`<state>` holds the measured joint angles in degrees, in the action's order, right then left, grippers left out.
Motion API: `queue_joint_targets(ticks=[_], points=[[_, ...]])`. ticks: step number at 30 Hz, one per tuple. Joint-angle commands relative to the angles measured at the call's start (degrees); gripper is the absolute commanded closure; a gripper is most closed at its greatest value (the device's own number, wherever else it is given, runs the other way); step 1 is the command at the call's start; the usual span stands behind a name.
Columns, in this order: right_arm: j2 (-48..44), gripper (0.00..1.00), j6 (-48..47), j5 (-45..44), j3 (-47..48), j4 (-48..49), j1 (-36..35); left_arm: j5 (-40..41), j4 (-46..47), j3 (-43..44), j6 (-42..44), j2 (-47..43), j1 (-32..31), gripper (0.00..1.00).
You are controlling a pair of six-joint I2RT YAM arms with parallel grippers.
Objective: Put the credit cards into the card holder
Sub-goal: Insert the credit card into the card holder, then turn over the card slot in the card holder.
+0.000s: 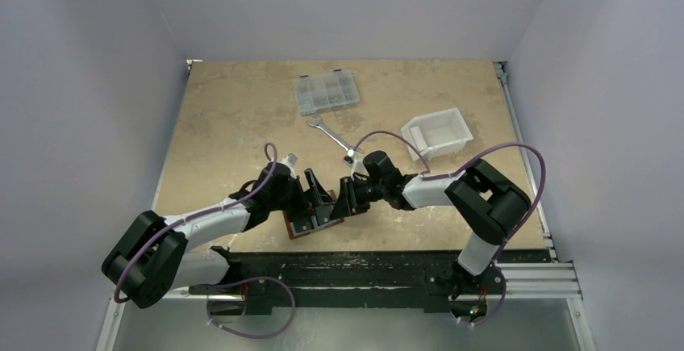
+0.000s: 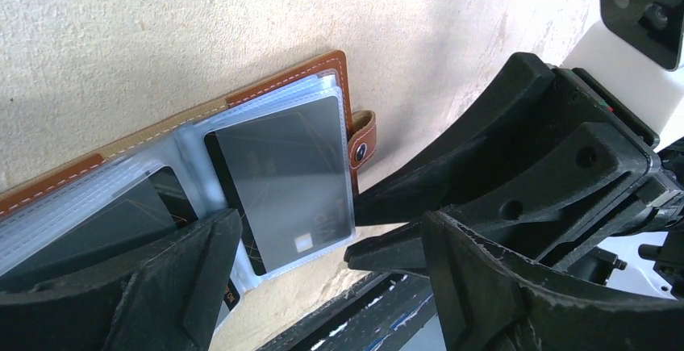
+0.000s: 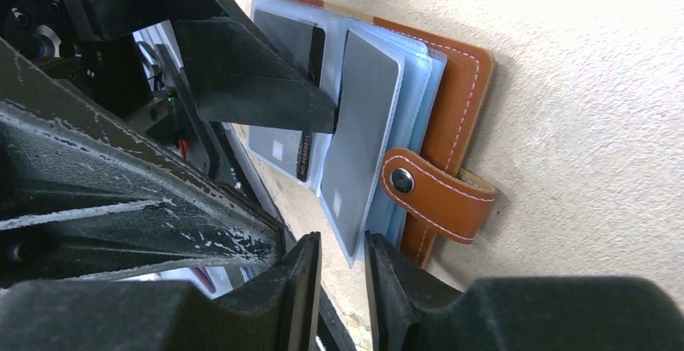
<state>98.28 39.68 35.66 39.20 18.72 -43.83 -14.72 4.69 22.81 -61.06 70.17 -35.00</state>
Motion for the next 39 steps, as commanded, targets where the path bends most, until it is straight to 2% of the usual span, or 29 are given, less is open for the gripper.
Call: queue_joint_targets(ticks=[1, 3, 8, 11, 17, 22, 29, 31, 34, 39], points=[[-0.85, 0.71, 0.98, -0.02, 1.47, 2.94, -0.54, 0.60, -1.27, -1.57, 0.25, 1.43, -0.15, 0.10], [-1.42, 0.75, 0.89, -0.27, 1.48, 2.48, -0.55, 0.52, -1.23, -1.54, 0.18, 1.37, -0.15, 0.10], [-2.36, 0.75, 0.74, -0.48, 1.75, 1.67, -0.55, 0.13, -0.61, -1.43, 0.06, 1.66, -0.14, 0.10], [-2.81, 0.69, 0.26, -0.97, 1.99, 0.54, -0.55, -0.01, -0.56, -1.16, 0.13, 2.03, -0.13, 0.10], [-4.88, 0.67, -0.92, -1.96, 2.66, -2.13, -0.55, -0.04, -0.17, -1.32, 0.13, 2.29, -0.13, 0.10], [-3.26, 0.73, 0.44, -0.42, 2.30, 0.64, -0.60, -0.63, 0.69, -1.31, -0.22, 2.68, -0.13, 0.10], [-0.72, 0.74, 3.28, 0.02, 0.62, 6.30, -0.73, -1.76, 2.28, -1.68, -1.26, 2.56, -0.15, 0.10], [-0.56, 0.77, 3.91, -0.63, 0.21, 7.33, -0.76, -2.38, 3.31, -1.95, -1.86, 2.44, -0.15, 0.10], [-1.45, 0.90, 3.92, -2.31, -0.71, 7.44, -0.73, -3.52, 5.51, -2.31, -3.00, 2.06, -0.09, 0.10], [-3.02, 1.00, 0.93, -4.30, -0.49, 2.77, -0.21, -3.86, 7.86, -1.73, -4.33, -1.28, 0.01, 0.05]])
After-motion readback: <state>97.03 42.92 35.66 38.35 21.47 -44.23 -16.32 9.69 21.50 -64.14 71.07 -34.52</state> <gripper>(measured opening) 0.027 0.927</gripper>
